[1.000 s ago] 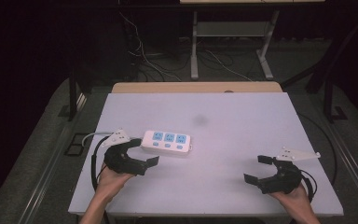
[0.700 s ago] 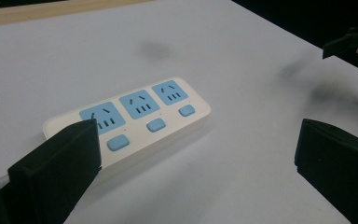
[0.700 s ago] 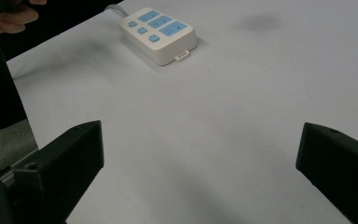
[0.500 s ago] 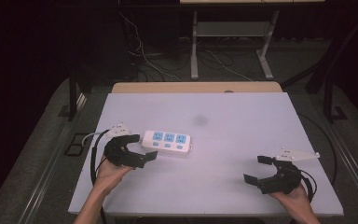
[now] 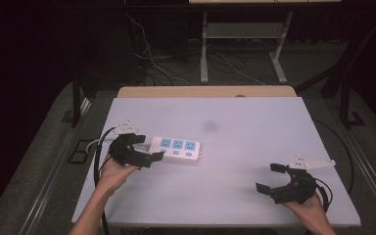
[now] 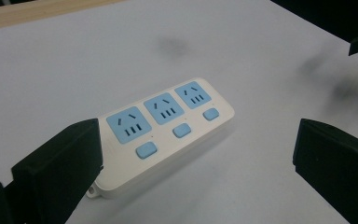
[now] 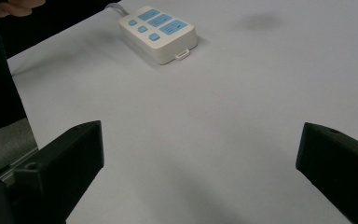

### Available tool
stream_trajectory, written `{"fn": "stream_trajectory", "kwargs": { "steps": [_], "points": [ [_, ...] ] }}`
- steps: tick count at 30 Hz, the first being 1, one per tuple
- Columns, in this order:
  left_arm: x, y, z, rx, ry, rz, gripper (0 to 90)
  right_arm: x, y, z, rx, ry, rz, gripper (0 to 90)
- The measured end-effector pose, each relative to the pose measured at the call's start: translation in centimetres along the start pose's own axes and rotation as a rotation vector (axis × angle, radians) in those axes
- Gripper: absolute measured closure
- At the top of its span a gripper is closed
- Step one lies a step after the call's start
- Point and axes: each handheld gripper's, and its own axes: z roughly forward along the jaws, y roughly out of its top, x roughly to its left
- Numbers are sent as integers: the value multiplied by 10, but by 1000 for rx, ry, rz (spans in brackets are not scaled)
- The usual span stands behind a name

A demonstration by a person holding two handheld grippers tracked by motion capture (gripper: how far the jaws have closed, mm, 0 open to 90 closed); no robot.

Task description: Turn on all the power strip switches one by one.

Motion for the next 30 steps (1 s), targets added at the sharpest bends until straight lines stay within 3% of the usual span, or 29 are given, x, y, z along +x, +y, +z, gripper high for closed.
{"fn": "stream_trajectory", "kwargs": {
  "steps": [14,19,20,22,29,30],
  "points": [
    [13,6,6,41,27,-8,78,0,0,1,5,-6,-10,6],
    [13,10,7,44,58,19,242,0,-1,1,9,-10,-14,6],
    [13,11,7,51,59,30,316,0,-1,1,10,-11,-16,6],
    [12,13,8,56,52,37,350,0,-1,1,10,-12,-16,6],
    [12,18,14,103,48,57,655,0,-1,1,7,-10,-15,5],
    [12,18,15,110,47,63,655,0,-1,1,7,-10,-15,5]
  ]
}}
